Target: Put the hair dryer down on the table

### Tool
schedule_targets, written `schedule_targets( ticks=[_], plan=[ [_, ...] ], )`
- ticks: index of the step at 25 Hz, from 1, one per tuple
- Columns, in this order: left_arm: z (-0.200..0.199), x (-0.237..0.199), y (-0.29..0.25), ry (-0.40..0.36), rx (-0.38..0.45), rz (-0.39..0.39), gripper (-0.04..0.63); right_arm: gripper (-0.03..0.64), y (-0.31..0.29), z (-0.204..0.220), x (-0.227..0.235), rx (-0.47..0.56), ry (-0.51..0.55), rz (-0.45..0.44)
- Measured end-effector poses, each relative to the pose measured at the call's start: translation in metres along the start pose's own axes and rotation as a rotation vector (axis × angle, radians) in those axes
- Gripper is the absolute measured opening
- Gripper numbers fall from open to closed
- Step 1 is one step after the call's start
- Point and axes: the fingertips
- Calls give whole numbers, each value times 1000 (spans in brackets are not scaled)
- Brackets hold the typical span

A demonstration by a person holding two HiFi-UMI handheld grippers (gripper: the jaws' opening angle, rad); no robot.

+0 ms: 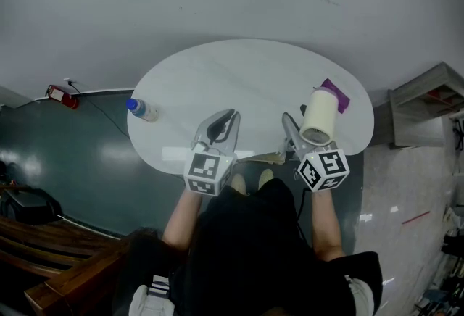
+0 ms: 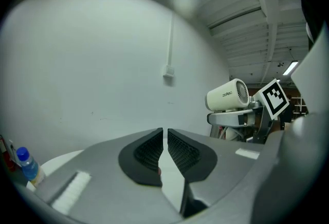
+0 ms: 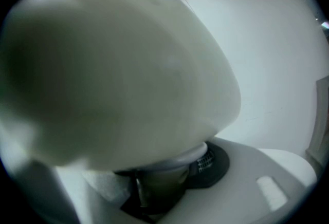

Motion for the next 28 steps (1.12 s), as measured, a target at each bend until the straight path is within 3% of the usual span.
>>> schedule_targets(
  ticks=[13,28],
  plan=[
    [19,-31,-23,21,-46,-100,35,227,-53,16,11,-49,-4,-85],
    [50,-57,-70,76,-100,-229,35,227,-116,54,55,-161,-24,-192]
  ],
)
Point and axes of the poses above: the fingertips, and each gripper's own axes: y backward along the fingers, x to its right, z out of its underside, and after that the axes turned 7 degrees about x, right-handed
